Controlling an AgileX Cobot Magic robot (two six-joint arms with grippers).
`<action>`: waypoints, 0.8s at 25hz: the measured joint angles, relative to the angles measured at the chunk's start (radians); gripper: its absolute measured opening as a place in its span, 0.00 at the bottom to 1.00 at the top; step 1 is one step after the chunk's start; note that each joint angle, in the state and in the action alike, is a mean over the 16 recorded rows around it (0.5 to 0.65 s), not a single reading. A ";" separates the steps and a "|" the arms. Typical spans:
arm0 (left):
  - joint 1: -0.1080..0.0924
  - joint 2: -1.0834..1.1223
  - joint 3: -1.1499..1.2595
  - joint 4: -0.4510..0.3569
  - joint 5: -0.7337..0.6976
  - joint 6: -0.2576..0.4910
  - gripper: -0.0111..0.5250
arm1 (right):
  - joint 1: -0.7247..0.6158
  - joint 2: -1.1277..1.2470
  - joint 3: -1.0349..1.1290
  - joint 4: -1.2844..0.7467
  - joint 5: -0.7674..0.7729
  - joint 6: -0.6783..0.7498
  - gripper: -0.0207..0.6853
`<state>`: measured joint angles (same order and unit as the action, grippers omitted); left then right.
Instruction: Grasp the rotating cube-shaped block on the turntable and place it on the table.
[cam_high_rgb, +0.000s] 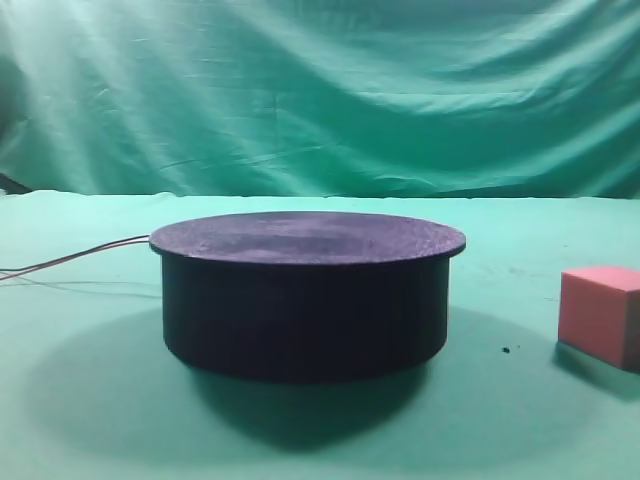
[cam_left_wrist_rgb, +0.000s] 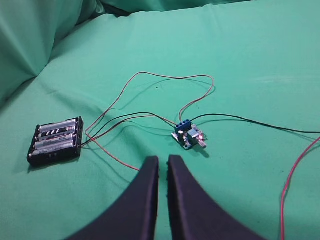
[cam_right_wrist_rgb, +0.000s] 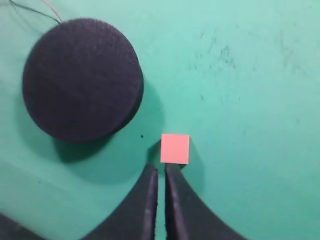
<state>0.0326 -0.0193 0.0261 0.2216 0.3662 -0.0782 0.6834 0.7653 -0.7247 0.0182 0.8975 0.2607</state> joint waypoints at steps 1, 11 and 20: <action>0.000 0.000 0.000 0.000 0.000 0.000 0.02 | 0.000 -0.023 0.009 -0.002 -0.008 -0.009 0.03; 0.000 0.000 0.000 0.000 0.000 0.000 0.02 | -0.025 -0.151 0.065 -0.055 -0.094 -0.151 0.03; 0.000 0.000 0.000 0.000 0.000 0.000 0.02 | -0.220 -0.304 0.299 -0.105 -0.354 -0.232 0.03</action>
<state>0.0326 -0.0193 0.0261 0.2216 0.3662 -0.0782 0.4630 0.4614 -0.4254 -0.0866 0.5435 0.0291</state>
